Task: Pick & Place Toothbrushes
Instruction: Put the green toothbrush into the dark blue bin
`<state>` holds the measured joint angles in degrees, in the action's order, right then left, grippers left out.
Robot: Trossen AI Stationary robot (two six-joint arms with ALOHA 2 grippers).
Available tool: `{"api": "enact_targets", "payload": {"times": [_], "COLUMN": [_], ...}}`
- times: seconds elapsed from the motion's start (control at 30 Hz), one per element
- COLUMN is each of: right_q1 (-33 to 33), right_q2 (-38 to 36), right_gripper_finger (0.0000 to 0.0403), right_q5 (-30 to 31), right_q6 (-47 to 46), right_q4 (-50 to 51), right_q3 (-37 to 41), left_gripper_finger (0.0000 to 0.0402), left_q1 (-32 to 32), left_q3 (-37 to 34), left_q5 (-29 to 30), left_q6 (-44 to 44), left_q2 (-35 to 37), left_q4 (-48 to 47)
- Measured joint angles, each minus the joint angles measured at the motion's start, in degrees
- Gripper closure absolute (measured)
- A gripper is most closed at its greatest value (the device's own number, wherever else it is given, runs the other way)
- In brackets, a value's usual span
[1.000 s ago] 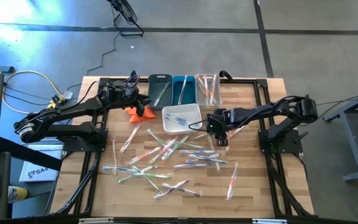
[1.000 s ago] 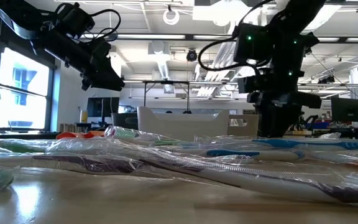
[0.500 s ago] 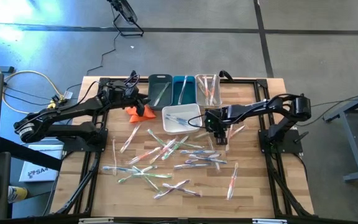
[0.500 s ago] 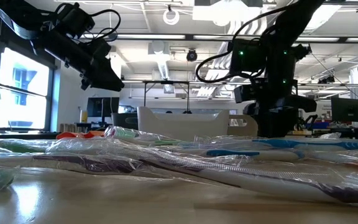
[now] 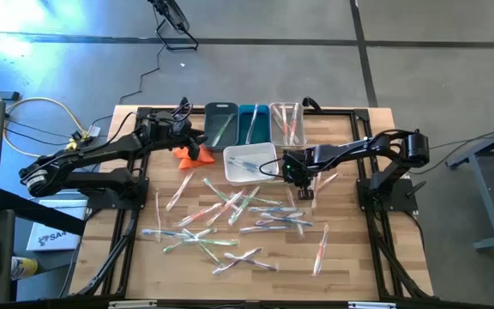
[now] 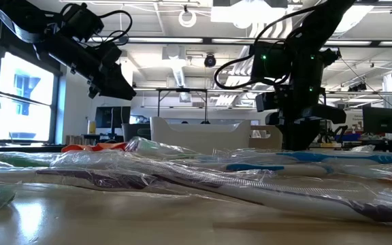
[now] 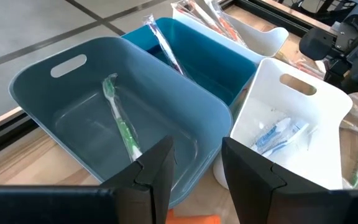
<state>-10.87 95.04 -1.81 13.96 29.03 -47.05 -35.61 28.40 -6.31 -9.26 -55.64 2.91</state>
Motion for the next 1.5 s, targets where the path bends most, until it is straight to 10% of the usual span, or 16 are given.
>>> {"api": "enact_targets", "payload": {"times": [0.8, 1.2, 1.5], "right_q1": [4.7, 1.8, 1.0], "right_q2": [-18.4, -28.8, -31.2], "right_gripper_finger": [0.0395, 0.0395, 0.0395], "right_q5": [4.5, 6.2, 6.3], "right_q6": [-2.3, -3.7, -3.5], "right_q4": [-0.7, -4.7, -6.2], "right_q3": [0.2, 0.1, 0.1], "left_gripper_finger": [0.0268, 0.0268, 0.0268], "left_q1": [0.0, 1.4, 13.3], "left_q3": [0.0, 0.0, 0.0], "left_q5": [-0.5, -9.8, 1.4], "left_q6": [-3.4, -3.0, -2.7], "left_q2": [0.0, -1.1, -6.9], "left_q4": [0.0, -6.0, -2.7]}}
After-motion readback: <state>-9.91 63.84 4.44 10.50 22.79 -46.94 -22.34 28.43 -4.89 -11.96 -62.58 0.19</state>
